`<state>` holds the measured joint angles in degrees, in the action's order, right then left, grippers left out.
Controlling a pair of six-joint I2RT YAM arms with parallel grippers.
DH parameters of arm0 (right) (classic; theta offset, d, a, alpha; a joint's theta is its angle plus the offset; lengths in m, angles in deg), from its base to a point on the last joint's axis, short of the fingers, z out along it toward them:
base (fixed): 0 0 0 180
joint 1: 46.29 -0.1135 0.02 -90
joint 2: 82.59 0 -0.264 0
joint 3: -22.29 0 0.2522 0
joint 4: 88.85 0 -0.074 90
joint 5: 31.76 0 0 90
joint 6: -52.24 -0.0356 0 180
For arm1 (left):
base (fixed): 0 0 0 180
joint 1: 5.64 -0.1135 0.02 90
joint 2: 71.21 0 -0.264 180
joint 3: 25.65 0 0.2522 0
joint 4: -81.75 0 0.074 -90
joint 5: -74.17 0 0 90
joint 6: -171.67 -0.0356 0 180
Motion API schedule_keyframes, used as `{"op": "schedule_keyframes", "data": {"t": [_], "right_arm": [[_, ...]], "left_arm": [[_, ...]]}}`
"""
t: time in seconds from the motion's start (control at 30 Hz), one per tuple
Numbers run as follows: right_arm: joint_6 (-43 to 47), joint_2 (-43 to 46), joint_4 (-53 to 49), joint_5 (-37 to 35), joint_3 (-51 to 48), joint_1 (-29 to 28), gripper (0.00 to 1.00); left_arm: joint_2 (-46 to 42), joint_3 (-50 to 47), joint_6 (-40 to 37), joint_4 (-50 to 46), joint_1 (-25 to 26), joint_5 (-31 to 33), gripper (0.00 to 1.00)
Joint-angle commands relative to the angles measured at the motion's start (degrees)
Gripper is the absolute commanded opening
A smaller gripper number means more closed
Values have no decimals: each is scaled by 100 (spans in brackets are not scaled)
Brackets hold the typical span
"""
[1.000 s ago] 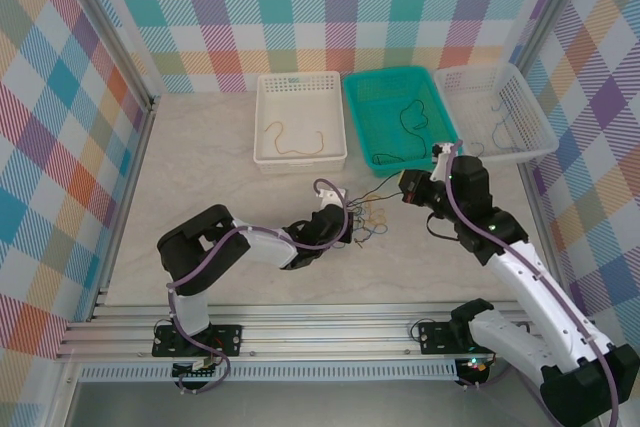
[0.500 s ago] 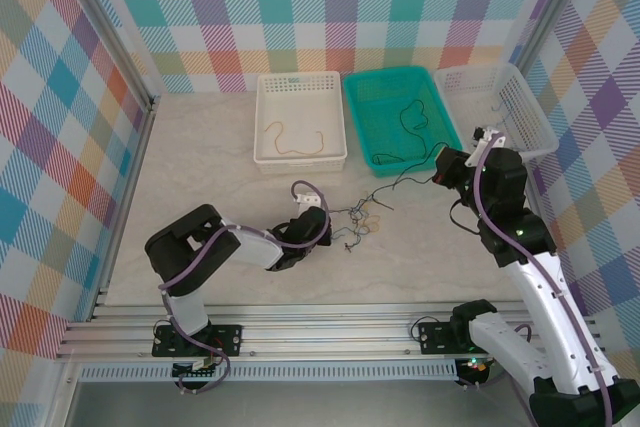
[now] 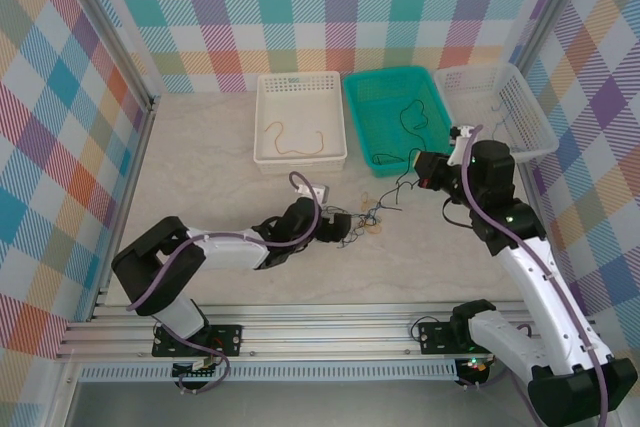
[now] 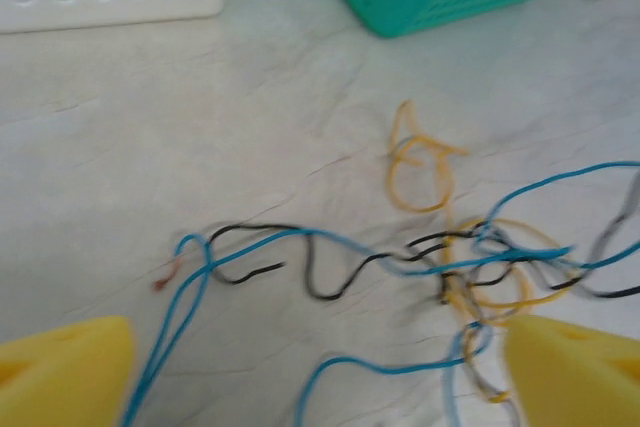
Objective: Untangle the cables
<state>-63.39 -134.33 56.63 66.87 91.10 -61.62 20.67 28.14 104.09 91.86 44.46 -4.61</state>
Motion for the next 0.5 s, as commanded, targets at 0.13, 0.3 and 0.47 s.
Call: {"op": "schedule_keyframes", "data": {"t": [0.13,0.3,0.47], "right_arm": [[28,-144,402,958,24,37,0],[-18,-186,427,1209,27,32,0],[-64,-204,524,1436,-7,33,0]], "left_arm": [[71,786,-876,79,61,-660,100],[542,1305,-1432,567,76,-1261,100],[1112,1936,-1486,694,95,-1578,100]]}}
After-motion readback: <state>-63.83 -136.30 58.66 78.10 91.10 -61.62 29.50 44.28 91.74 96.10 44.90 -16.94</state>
